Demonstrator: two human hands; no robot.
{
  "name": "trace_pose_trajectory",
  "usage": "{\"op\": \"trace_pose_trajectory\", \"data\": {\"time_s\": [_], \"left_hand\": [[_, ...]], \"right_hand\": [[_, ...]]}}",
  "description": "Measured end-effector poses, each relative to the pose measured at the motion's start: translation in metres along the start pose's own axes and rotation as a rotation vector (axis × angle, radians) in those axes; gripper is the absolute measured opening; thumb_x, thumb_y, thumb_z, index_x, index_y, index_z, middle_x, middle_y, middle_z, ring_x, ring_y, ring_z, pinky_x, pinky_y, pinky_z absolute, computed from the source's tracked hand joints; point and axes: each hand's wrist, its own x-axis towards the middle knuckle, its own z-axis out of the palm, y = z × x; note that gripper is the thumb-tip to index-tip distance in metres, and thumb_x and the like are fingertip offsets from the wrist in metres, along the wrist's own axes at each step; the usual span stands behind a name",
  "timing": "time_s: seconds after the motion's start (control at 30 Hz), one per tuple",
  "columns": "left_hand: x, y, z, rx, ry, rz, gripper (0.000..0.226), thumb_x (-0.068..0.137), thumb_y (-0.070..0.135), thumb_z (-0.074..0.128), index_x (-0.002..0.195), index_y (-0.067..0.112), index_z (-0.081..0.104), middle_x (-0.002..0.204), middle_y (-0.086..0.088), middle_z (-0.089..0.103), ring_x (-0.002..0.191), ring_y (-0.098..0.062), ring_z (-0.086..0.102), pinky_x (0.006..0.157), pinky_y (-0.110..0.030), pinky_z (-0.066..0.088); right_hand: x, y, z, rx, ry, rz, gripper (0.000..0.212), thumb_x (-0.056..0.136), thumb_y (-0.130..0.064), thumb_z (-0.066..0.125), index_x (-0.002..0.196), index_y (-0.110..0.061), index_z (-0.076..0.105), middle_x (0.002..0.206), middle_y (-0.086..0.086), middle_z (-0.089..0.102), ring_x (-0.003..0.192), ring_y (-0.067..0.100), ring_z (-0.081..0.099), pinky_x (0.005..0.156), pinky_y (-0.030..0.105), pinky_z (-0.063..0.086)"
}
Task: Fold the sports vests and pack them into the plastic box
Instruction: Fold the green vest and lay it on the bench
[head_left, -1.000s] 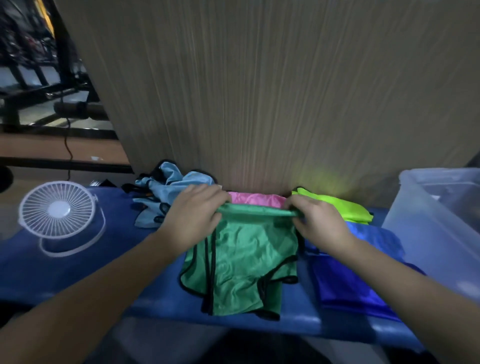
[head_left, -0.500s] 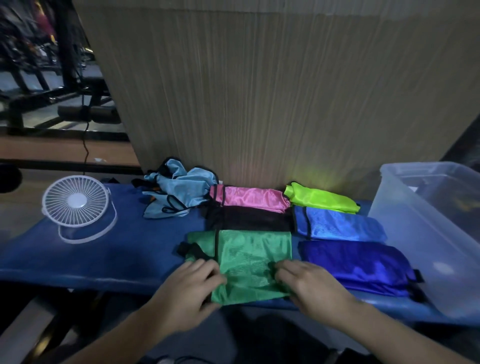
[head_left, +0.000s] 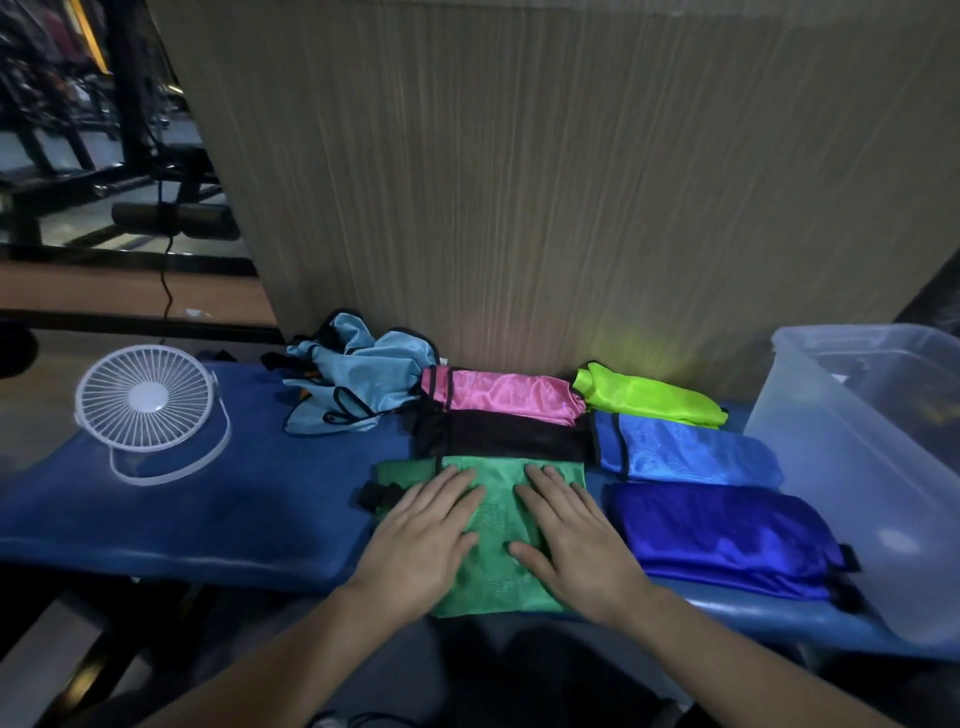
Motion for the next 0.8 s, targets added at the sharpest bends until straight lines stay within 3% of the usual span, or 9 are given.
{"op": "trace_pose_trajectory", "data": {"time_s": [0.13, 0.23, 0.3, 0.37, 0.47, 0.6, 0.67, 0.8], "left_hand": [[-0.004, -0.019, 0.011, -0.037, -0.095, -0.058, 0.073, 0.099, 0.070, 0.005, 0.160, 0.031, 0.012, 0.167, 0.009, -0.003, 0.154, -0.010, -0.002, 0.121, -0.032, 0.000], [-0.005, -0.021, 0.006, -0.059, -0.125, -0.063, 0.085, 0.085, 0.080, -0.012, 0.158, 0.035, -0.009, 0.162, 0.015, -0.025, 0.150, -0.003, -0.021, 0.120, -0.025, -0.012], [0.000, -0.020, -0.005, -0.072, -0.116, -0.086, 0.084, 0.086, 0.080, 0.000, 0.159, 0.037, -0.001, 0.165, 0.017, -0.017, 0.152, -0.004, -0.011, 0.118, -0.022, -0.007], [0.008, -0.024, -0.017, -0.113, -0.069, -0.118, 0.080, 0.088, 0.075, 0.020, 0.158, 0.037, 0.016, 0.165, 0.019, 0.006, 0.151, -0.005, 0.007, 0.117, -0.025, 0.006], [0.023, -0.034, -0.027, -0.122, -0.032, -0.156, 0.080, 0.086, 0.075, 0.032, 0.155, 0.034, 0.029, 0.156, 0.014, 0.029, 0.146, -0.010, 0.023, 0.118, -0.035, 0.018], [0.038, -0.042, -0.026, -0.115, -0.156, -0.249, 0.074, 0.092, 0.070, 0.046, 0.153, 0.030, 0.033, 0.148, 0.009, 0.040, 0.139, -0.015, 0.035, 0.113, -0.036, 0.025], [0.043, -0.040, -0.025, -0.132, -0.133, -0.262, 0.065, 0.094, 0.066, 0.047, 0.148, 0.030, 0.041, 0.136, 0.009, 0.046, 0.129, -0.015, 0.043, 0.108, -0.034, 0.030], [0.046, -0.037, -0.026, -0.115, -0.126, -0.246, 0.055, 0.089, 0.062, 0.060, 0.132, 0.030, 0.051, 0.115, 0.008, 0.049, 0.114, -0.015, 0.047, 0.095, -0.031, 0.033]], "right_hand": [[-0.001, 0.009, 0.009, -0.026, -0.018, -0.023, 0.076, 0.100, -0.067, 0.020, 0.159, -0.020, 0.020, 0.167, -0.004, 0.003, 0.153, 0.011, -0.007, 0.123, 0.037, 0.003], [0.000, 0.008, 0.007, 0.020, -0.024, -0.020, 0.077, 0.097, -0.070, 0.020, 0.158, -0.023, 0.021, 0.167, -0.006, 0.006, 0.153, 0.009, -0.004, 0.125, 0.035, 0.002], [0.004, 0.009, -0.002, 0.078, -0.021, 0.003, 0.075, 0.095, -0.071, 0.026, 0.155, -0.027, 0.028, 0.164, -0.010, 0.018, 0.151, 0.008, 0.012, 0.123, 0.032, 0.012], [0.014, 0.012, -0.015, 0.095, 0.032, 0.020, 0.067, 0.092, -0.067, 0.033, 0.147, -0.028, 0.040, 0.150, -0.011, 0.037, 0.137, 0.010, 0.034, 0.113, 0.031, 0.028], [0.036, 0.021, -0.031, -0.036, 0.095, -0.023, 0.059, 0.088, -0.054, 0.049, 0.138, -0.022, 0.050, 0.130, -0.005, 0.051, 0.121, 0.018, 0.049, 0.104, 0.035, 0.036], [0.054, 0.030, -0.041, -0.105, -0.047, 0.046, 0.063, 0.087, -0.047, 0.064, 0.143, -0.024, 0.046, 0.130, -0.004, 0.052, 0.121, 0.020, 0.049, 0.102, 0.036, 0.032], [0.057, 0.032, -0.043, -0.119, -0.100, 0.069, 0.064, 0.086, -0.045, 0.066, 0.143, -0.027, 0.044, 0.129, -0.005, 0.050, 0.121, 0.018, 0.047, 0.099, 0.035, 0.031], [0.065, 0.030, -0.045, -0.101, -0.136, 0.060, 0.049, 0.083, -0.040, 0.069, 0.128, -0.029, 0.053, 0.118, -0.007, 0.054, 0.115, 0.017, 0.049, 0.093, 0.034, 0.032]]}}
